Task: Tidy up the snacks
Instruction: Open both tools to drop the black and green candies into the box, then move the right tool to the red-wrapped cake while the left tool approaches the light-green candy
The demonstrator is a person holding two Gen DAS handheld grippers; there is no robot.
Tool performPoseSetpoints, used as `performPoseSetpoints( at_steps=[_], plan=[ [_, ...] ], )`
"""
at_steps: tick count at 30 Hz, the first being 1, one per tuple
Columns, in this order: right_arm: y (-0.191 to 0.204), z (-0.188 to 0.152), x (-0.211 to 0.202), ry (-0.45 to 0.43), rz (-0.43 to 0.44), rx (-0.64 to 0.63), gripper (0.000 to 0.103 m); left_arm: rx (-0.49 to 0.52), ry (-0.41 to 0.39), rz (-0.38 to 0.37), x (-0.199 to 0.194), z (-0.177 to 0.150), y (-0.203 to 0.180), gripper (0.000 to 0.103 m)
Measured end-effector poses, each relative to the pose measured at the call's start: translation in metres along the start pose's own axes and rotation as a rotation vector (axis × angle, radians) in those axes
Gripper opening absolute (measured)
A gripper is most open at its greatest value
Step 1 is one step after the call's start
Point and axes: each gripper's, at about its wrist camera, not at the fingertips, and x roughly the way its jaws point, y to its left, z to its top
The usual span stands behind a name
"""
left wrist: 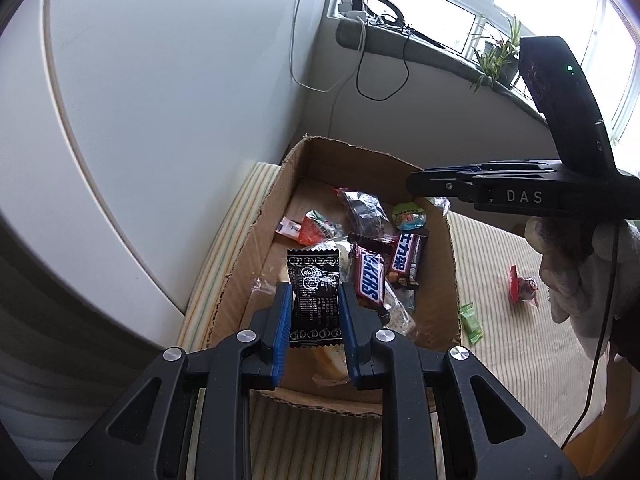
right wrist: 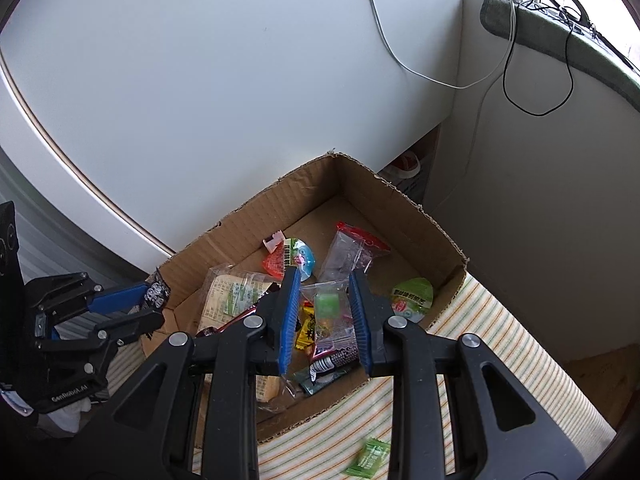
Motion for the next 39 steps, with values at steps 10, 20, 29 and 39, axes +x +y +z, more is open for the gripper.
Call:
performPoseSetpoints(
  at_steps=[10,20,29,39],
  plan=[
    [-0.003,0.002,-0.009,-0.043,0.025,0.024,0.054,-0.006,0.012,-0.003,0.004,0.003,-0.002,0.022],
    [-0.023,-0.008,-0.042,-0.08,0.018,0.067,0.058,-0.028,-0.025,-0.025,-0.001,0.005,-0.011,0.042],
    [-0.07,-0.039,-0.089,-0.104,-0.1,0.121,0.058,0.029,-0.035,-0.097,-0.006,0.001,-0.059,0.042],
    [-0.131,-0.104,-0.124,-0.075,-0.246,0.213,0.058,0.052,-0.004,-0.18,0.004,-0.016,-0.128,0.042]
  ],
)
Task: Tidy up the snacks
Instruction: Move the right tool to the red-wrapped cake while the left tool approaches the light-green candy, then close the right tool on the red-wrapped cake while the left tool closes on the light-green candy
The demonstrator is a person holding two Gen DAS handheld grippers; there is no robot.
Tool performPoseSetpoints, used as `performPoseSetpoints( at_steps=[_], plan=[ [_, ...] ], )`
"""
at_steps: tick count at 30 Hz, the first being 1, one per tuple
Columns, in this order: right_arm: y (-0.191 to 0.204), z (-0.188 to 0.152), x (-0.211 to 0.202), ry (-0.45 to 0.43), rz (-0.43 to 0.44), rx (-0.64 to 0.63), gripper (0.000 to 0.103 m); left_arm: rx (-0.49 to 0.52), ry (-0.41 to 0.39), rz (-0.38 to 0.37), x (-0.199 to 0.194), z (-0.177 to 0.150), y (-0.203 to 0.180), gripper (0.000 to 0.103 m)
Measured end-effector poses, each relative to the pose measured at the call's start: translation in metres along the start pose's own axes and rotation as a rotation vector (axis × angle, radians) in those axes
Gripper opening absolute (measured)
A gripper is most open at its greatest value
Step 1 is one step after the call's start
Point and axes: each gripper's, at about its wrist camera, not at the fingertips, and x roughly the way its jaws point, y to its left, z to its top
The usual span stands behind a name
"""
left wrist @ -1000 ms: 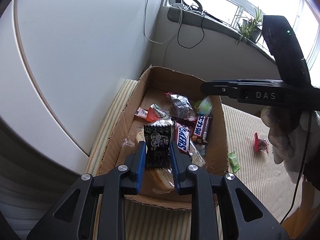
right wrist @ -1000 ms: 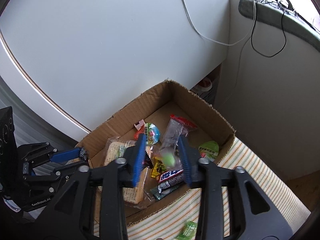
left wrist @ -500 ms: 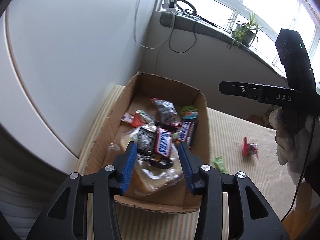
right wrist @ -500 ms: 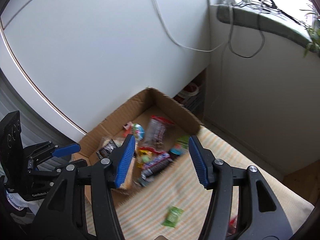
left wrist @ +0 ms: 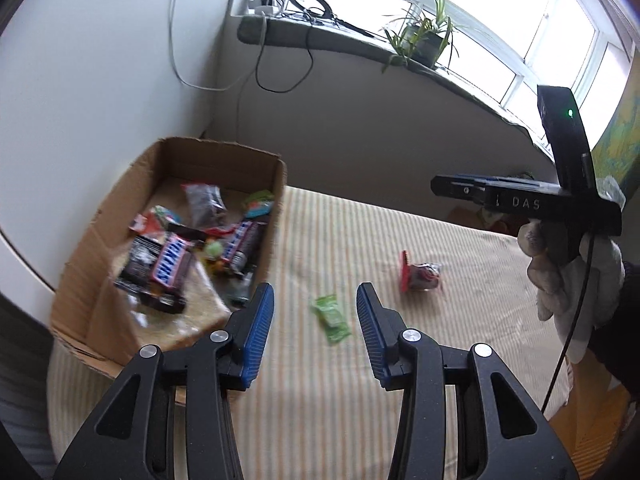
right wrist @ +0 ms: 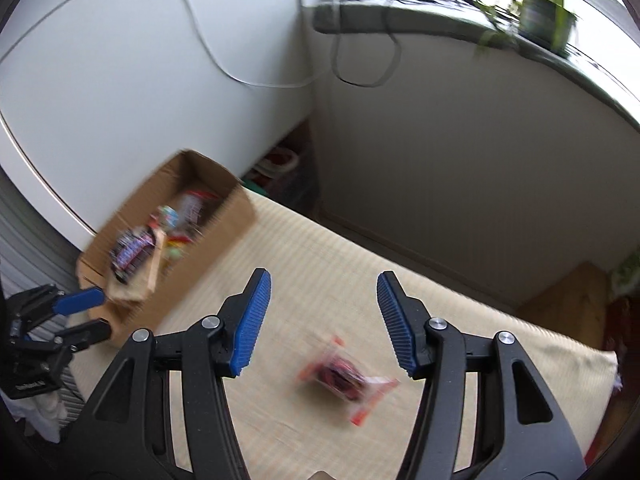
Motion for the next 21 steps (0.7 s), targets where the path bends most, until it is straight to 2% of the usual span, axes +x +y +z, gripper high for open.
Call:
performPoseSetpoints(
  at_steps=[3,8,14,21],
  plan=[
    [-0.011,-0.019,0.003,0.024,0.01,-0.004,0.058,-0.016,0.036,-0.019,0.014,-0.006,-0.011,0.042],
    [-0.017,-0.043,0.024,0.106,0.054,-0.119,0.058,-0.03,0.067,-0.017,0.033,-0.02,-0.023,0.042],
    [-0.018,-0.055,0.043,0.148,0.054,-0.215,0.058,-0.081,0.091,0.039,0.059,-0.035,-0.03,0.042],
    [-0.028,-0.063,0.05,0.135,0.061,-0.226,0.058,-0.081,0.091,0.102,0.085,-0.041,-0.038,0.042]
  ],
)
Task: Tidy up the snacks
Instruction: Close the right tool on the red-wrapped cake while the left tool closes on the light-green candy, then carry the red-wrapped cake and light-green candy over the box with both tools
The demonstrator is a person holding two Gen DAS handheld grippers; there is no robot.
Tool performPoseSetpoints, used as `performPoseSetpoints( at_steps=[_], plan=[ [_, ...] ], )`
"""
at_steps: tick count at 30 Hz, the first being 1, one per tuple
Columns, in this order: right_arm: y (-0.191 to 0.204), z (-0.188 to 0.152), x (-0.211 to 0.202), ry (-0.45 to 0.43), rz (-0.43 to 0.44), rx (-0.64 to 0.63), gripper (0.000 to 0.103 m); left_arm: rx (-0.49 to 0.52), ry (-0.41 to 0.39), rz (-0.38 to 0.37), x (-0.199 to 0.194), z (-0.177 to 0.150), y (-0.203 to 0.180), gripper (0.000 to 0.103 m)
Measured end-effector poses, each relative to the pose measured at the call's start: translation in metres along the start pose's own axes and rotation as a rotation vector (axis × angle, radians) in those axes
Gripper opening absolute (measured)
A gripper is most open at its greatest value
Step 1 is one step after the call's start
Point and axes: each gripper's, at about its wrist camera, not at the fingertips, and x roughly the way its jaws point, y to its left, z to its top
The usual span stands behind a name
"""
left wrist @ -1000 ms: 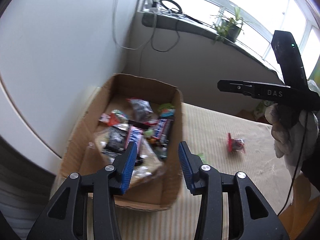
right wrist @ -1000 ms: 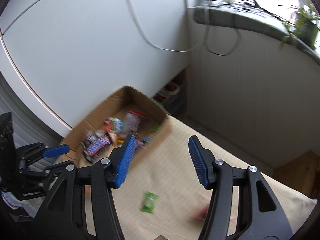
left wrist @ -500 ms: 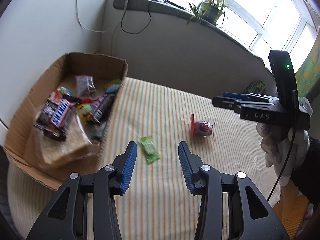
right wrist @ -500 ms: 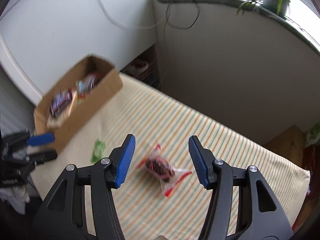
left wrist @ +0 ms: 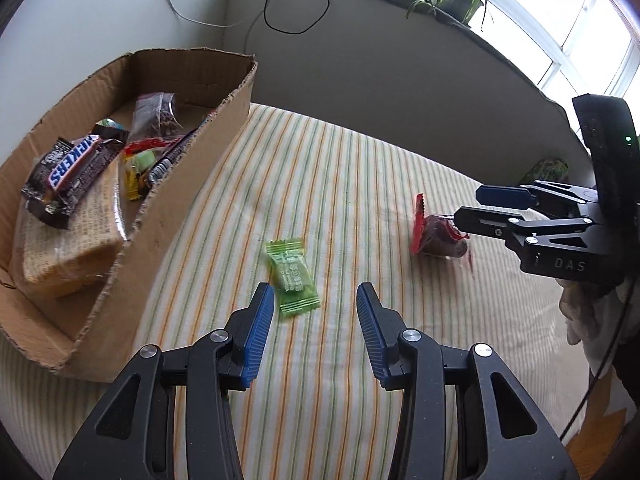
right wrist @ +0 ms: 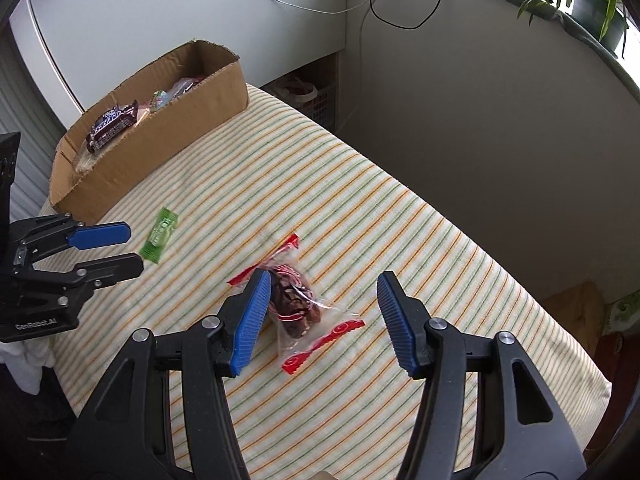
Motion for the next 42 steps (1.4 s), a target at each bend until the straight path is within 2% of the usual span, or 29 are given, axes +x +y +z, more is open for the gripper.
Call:
performPoseSetpoints(
  at_steps=[4,9,14,16,17,20,25,28,29,30,32,42],
  plan=[
    [-0.002,-0.003,0.002,-0.019,0.012,-0.008,0.058,-0.015,-0.016,0.06,0.007,-0.001,-0.001,0.042],
    [-0.001,-0.004,0.002,-0.037,0.026,-0.028,0.058,-0.058,-0.001,0.074,0.019,0.002,0.003,0.042],
    [0.004,-0.001,0.007,-0.03,0.03,-0.066,0.058,-0.022,0.001,0.115,0.025,0.007,0.0,0.041],
    [0.005,0.0,0.01,-0.016,0.033,-0.084,0.058,-0.016,-0.003,0.13,0.025,0.007,-0.002,0.037],
    [0.005,0.0,0.011,-0.011,0.036,-0.091,0.058,-0.005,-0.007,0.147,0.026,0.006,-0.003,0.029],
    [0.008,-0.002,0.011,-0.003,0.039,-0.119,0.058,0.011,-0.013,0.161,0.025,0.004,-0.002,0.021],
    [0.013,-0.004,0.012,0.031,0.066,-0.166,0.058,0.007,-0.006,0.156,0.026,0.005,0.0,0.02],
    [0.018,-0.009,0.017,0.067,0.046,-0.216,0.058,0.007,-0.008,0.151,0.027,0.006,-0.001,0.02],
    [0.019,-0.011,0.019,0.076,0.04,-0.222,0.057,0.008,-0.009,0.149,0.026,0.005,0.0,0.02],
    [0.019,-0.012,0.019,0.077,0.037,-0.222,0.048,0.008,-0.009,0.147,0.027,0.005,0.0,0.02],
    [0.02,-0.015,0.022,0.087,0.037,-0.221,0.038,0.008,-0.007,0.145,0.026,0.004,0.001,0.02],
    [0.021,-0.018,0.008,0.041,0.008,-0.188,0.032,-0.019,-0.02,0.124,0.01,-0.001,0.004,0.02]
  ],
)
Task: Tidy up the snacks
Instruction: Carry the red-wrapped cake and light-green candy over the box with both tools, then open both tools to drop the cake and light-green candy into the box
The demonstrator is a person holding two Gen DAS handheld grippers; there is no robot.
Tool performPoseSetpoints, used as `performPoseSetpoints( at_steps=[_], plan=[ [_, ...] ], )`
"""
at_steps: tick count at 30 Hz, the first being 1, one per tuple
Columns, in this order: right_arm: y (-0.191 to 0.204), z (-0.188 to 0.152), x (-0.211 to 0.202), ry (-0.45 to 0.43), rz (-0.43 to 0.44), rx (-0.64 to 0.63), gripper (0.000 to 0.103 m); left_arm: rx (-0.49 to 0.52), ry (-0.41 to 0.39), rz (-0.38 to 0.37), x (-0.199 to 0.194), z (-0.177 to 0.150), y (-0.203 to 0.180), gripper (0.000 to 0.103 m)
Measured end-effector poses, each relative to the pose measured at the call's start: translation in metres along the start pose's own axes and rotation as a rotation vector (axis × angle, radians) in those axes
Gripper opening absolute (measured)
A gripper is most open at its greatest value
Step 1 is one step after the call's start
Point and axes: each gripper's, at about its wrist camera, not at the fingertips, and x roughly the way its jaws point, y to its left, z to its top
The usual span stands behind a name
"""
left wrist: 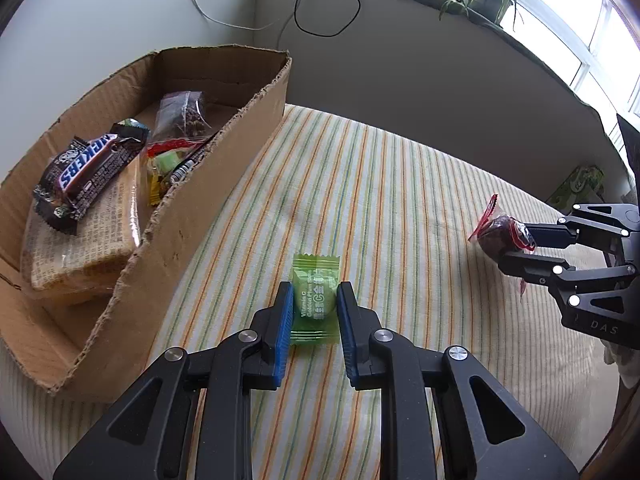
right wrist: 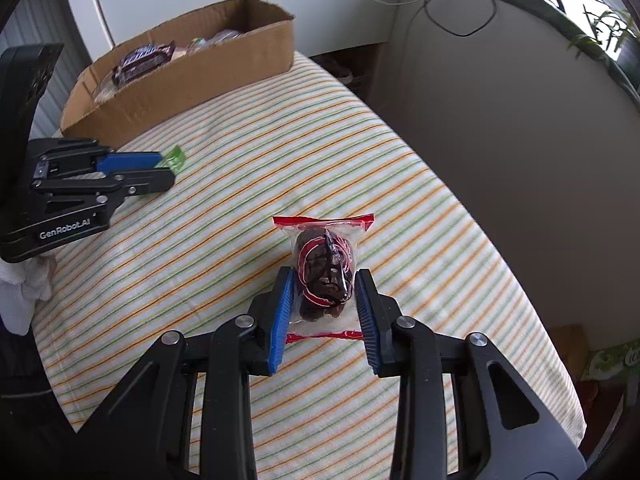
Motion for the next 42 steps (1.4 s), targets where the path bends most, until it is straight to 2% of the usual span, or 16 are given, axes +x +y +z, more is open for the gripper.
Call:
performPoseSetpoints(
  at_steps=[6,14,26,42],
  plan=[
    [-0.008,0.001,-0.014,-0.03,-0.014,0.042,0.032,-0.006,-0.018,-0.023,-0.017,0.001,0.0,0.02],
    [-0.002,0.019,-0.04,-0.078,-0.017,0.082,0.032,0.023,-0.049,-0.045,-0.051,0.009,0.005,0.02],
    [0.031,0.08,-0.056,-0.126,-0.012,0.077,0.032,0.012,-0.099,-0.081,-0.103,0.021,0.041,0.02],
    [0.086,0.162,-0.032,-0.132,0.036,0.078,0.032,-0.042,-0.097,-0.03,-0.101,0.045,0.111,0.02]
  ],
)
